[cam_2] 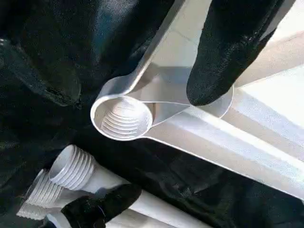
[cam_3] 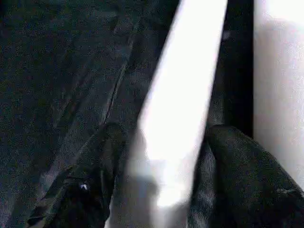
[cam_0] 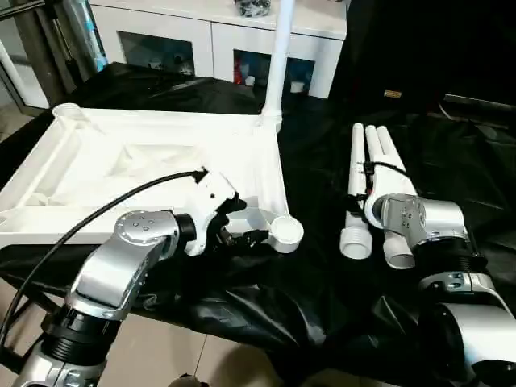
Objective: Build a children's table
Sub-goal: Pick table leg
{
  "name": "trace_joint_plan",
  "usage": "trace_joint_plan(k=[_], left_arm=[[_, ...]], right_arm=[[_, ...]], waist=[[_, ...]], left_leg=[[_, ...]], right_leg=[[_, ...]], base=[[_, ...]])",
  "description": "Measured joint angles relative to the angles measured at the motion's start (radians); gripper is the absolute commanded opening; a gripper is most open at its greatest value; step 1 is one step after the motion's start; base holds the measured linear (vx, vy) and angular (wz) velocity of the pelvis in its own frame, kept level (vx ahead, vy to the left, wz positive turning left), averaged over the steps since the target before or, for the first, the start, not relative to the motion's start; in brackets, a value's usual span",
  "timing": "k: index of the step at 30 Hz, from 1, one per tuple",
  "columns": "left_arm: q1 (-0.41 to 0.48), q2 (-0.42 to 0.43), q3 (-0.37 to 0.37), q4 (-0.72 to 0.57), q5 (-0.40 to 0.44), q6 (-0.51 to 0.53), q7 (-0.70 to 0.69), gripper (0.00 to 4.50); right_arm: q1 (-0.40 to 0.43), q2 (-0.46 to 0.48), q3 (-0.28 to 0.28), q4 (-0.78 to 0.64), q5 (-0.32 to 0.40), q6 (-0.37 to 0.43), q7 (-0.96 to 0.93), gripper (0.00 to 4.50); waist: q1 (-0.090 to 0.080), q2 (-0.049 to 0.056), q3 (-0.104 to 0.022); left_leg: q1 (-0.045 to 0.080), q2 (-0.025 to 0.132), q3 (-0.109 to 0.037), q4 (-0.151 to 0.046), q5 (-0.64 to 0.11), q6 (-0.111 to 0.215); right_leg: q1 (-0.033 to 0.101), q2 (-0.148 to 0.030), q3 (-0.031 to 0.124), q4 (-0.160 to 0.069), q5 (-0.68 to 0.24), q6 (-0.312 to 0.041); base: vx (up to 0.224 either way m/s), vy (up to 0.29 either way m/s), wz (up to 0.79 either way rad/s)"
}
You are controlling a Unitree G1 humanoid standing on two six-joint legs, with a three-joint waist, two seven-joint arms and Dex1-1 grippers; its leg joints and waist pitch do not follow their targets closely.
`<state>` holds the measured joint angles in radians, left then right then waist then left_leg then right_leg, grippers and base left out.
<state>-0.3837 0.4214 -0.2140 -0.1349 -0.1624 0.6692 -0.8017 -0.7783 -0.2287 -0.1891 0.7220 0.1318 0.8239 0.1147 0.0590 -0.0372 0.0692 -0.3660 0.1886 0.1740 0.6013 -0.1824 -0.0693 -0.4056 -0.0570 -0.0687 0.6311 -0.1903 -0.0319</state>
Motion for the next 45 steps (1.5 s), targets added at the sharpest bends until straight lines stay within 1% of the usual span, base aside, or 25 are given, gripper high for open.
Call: trace_joint_plan(k=[3, 5, 8, 11, 14, 15, 18, 20, 24, 28, 31, 32, 33, 35, 37, 39, 40, 41, 43, 44, 45], left_arm=[[0.0, 0.0, 0.0, 0.0, 0.0, 0.0, 0.001, 4.03], [0.0, 0.0, 0.0, 0.0, 0.0, 0.0, 0.001, 4.03], [0.0, 0.002, -0.002, 0.0, -0.001, 0.0, -0.002, 4.03], [0.0, 0.011, -0.01, -0.001, -0.003, -0.001, -0.015, 4.03], [0.0, 0.025, -0.031, -0.008, -0.01, -0.006, -0.045, 4.03], [0.0, 0.026, -0.033, -0.014, -0.011, -0.01, -0.049, 4.03], [-0.001, 0.025, -0.033, -0.021, -0.018, -0.022, -0.058, 4.03], [-0.002, 0.026, -0.033, -0.02, -0.018, -0.025, -0.058, 4.03], [-0.01, 0.026, -0.033, -0.013, -0.021, -0.036, -0.059, 4.03], [-0.022, 0.003, -0.017, 0.008, -0.045, -0.039, -0.061, 4.03], [-0.063, -0.049, 0.02, 0.053, -0.07, -0.057, -0.04, 4.03], [-0.078, -0.067, 0.027, 0.06, -0.079, -0.064, -0.028, 4.03], [-0.1, -0.091, 0.05, 0.083, -0.083, -0.072, -0.008, 4.03], [-0.154, -0.158, 0.1, 0.14, -0.095, -0.092, 0.06, 4.03], [-0.206, -0.206, 0.132, 0.187, -0.109, -0.097, 0.119, 4.03], [-0.276, -0.274, 0.189, 0.258, -0.138, -0.087, 0.194, 4.03], [-0.302, -0.291, 0.21, 0.282, -0.154, -0.081, 0.213, 4.03], [-0.331, -0.31, 0.235, 0.311, -0.178, -0.077, 0.227, 4.03], [-0.35, -0.33, 0.256, 0.332, -0.208, -0.074, 0.233, 4.03], [-0.359, -0.338, 0.266, 0.35, -0.226, -0.068, 0.236, 4.03], [-0.369, -0.347, 0.277, 0.37, -0.239, -0.061, 0.233, 4.03]], right_arm=[[0.0, 0.0, -0.001, 0.011, 0.002, 0.02, 0.002, 3.2], [-0.004, 0.0, -0.001, 0.011, 0.003, 0.039, 0.003, 2.91], [-0.006, 0.0, -0.001, 0.011, 0.013, 0.051, 0.004, 2.81], [-0.009, -0.001, -0.001, 0.016, 0.016, 0.061, 0.008, 2.44], [-0.014, -0.003, -0.002, 0.028, 0.017, 0.065, 0.009, 2.25], [-0.014, -0.003, -0.002, 0.028, 0.017, 0.066, 0.009, 2.04], [-0.019, -0.004, -0.015, 0.039, 0.026, 0.067, 0.003, 1.98], [-0.02, -0.004, -0.025, 0.045, 0.03, 0.064, 0.0, 1.85], [-0.03, -0.003, -0.052, 0.069, 0.041, 0.054, -0.011, 1.84], [-0.03, 0.0, -0.083, 0.076, 0.064, 0.038, -0.024, 1.84], [-0.03, 0.015, -0.099, 0.075, 0.08, -0.003, -0.015, 1.84], [-0.029, 0.02, -0.104, 0.073, 0.092, -0.012, -0.006, 1.84], [-0.026, 0.024, -0.121, 0.067, 0.11, -0.024, 0.013, 1.84], [-0.022, 0.047, -0.171, 0.033, 0.171, -0.048, 0.065, 1.84], [-0.011, 0.064, -0.198, -0.015, 0.223, -0.076, 0.114, 1.84], [0.02, 0.078, -0.225, -0.092, 0.28, -0.137, 0.186, 1.84], [0.032, 0.089, -0.239, -0.124, 0.306, -0.16, 0.214, 1.84], [0.043, 0.098, -0.254, -0.162, 0.339, -0.174, 0.246, 1.84], [0.06, 0.103, -0.269, -0.211, 0.38, -0.184, 0.289, 1.84], [0.074, 0.109, -0.282, -0.25, 0.412, -0.184, 0.318, 1.84], [0.09, 0.112, -0.283, -0.286, 0.433, -0.182, 0.349, 1.84]], waist=[[0.0, 0.0, 0.0], [0.0, 0.0, 0.0], [0.0, -0.001, 0.0], [0.0, -0.001, -0.001], [0.001, -0.002, -0.001], [0.001, -0.002, -0.001], [0.001, -0.002, -0.002], [0.001, -0.002, -0.002], [0.001, -0.002, -0.002], [0.002, -0.002, -0.002], [0.002, -0.001, -0.001], [0.002, -0.001, -0.001], [0.003, -0.001, -0.001], [0.005, -0.001, -0.001], [0.007, -0.001, -0.001], [0.017, -0.001, -0.001], [0.024, -0.001, -0.001], [0.028, -0.001, -0.001], [0.031, -0.001, -0.001], [0.033, -0.001, -0.001], [0.034, -0.001, -0.001]], left_leg=[[0.0, 0.0, 0.0, 0.0, 0.0, 0.0], [0.0, 0.0, 0.0, 0.0, 0.0, 0.0], [0.0, 0.0, 0.0, 0.0, 0.0, 0.0], [0.0, 0.0, 0.0, 0.0, 0.0, 0.0], [0.0, 0.0, 0.0, 0.0, 0.0, 0.0], [0.0, 0.0, 0.0, 0.0, 0.0, 0.0], [0.001, 0.0, 0.0, 0.0, 0.0, 0.0], [0.001, 0.0, 0.0, 0.0, 0.0, -0.001], [0.001, 0.0, 0.0, 0.001, 0.001, -0.001], [0.001, 0.0, 0.0, 0.001, 0.001, -0.001], [0.0, 0.0, 0.0, 0.001, 0.001, -0.001], [0.0, 0.0, 0.0, 0.001, 0.001, -0.001], [0.0, 0.0, 0.0, 0.001, 0.001, -0.001], [-0.001, 0.0, 0.0, 0.001, 0.001, -0.001], [-0.001, 0.0, 0.0, 0.001, 0.001, 0.0], [-0.001, 0.001, 0.0, 0.001, 0.001, 0.001], [-0.001, 0.0, 0.0, 0.001, 0.001, 0.001], [-0.001, 0.001, 0.0, 0.001, 0.001, 0.002], [-0.001, 0.0, 0.0, 0.001, 0.003, 0.007], [-0.001, 0.001, 0.0, 0.001, 0.003, 0.007], [-0.001, 0.001, 0.0, 0.001, 0.003, 0.007]], right_leg=[[0.0, 0.0, 0.0, 0.0, 0.0, 0.0], [0.0, 0.0, 0.0, 0.0, 0.0, 0.0], [0.0, 0.0, 0.0, 0.0, 0.0, 0.0], [0.0, 0.0, 0.0, 0.0, 0.0, 0.0], [0.0, 0.0, 0.0, 0.0, 0.0, 0.0], [0.0, 0.0, 0.0, 0.0, 0.0, 0.0], [0.001, 0.0, 0.0, 0.0, 0.0, 0.0], [0.001, 0.0, 0.0, 0.0, 0.0, 0.0], [0.001, 0.0, 0.0, 0.0, 0.001, 0.0], [0.001, 0.0, 0.0, 0.0, 0.001, 0.0], [0.001, 0.0, 0.0, 0.001, 0.001, 0.0], [0.001, 0.0, 0.0, 0.001, 0.001, 0.0], [0.001, 0.0, 0.0, 0.001, 0.001, 0.0], [0.0, 0.0, 0.0, 0.0, 0.001, 0.0], [0.0, 0.0, 0.0, 0.0, 0.001, 0.0], [0.0, 0.0, -0.001, 0.0, 0.001, 0.0], [0.0, 0.0, -0.001, 0.0, 0.001, 0.0], [0.0, 0.0, -0.001, -0.001, 0.001, 0.0], [0.0, 0.0, -0.001, -0.001, 0.001, 0.0], [0.0, 0.0, -0.001, -0.001, 0.001, 0.0], [0.0, 0.0, -0.001, -0.001, 0.001, 0.0]], base=[[0.0, 0.0, 0.0], [0.0, 0.0, 0.0], [0.0, 0.0, 0.0], [0.0, 0.0, 0.0], [0.0, 0.0, 0.0], [0.0, 0.0, 0.0], [0.0, 0.0, 0.0], [0.0, 0.0, 0.0], [0.0, 0.0, 0.0], [0.0, 0.0, 0.0], [0.0, 0.0, 0.0], [0.0, 0.0, 0.0], [0.0, 0.0, 0.0], [0.0, 0.0, 0.0], [0.0, 0.0, 0.0], [0.0, 0.0, 0.0], [0.0, 0.0, 0.0], [0.0, 0.0, 0.0], [0.0, 0.0, 0.0], [0.0, 0.0, 0.0], [0.0, 0.0, 0.0]])
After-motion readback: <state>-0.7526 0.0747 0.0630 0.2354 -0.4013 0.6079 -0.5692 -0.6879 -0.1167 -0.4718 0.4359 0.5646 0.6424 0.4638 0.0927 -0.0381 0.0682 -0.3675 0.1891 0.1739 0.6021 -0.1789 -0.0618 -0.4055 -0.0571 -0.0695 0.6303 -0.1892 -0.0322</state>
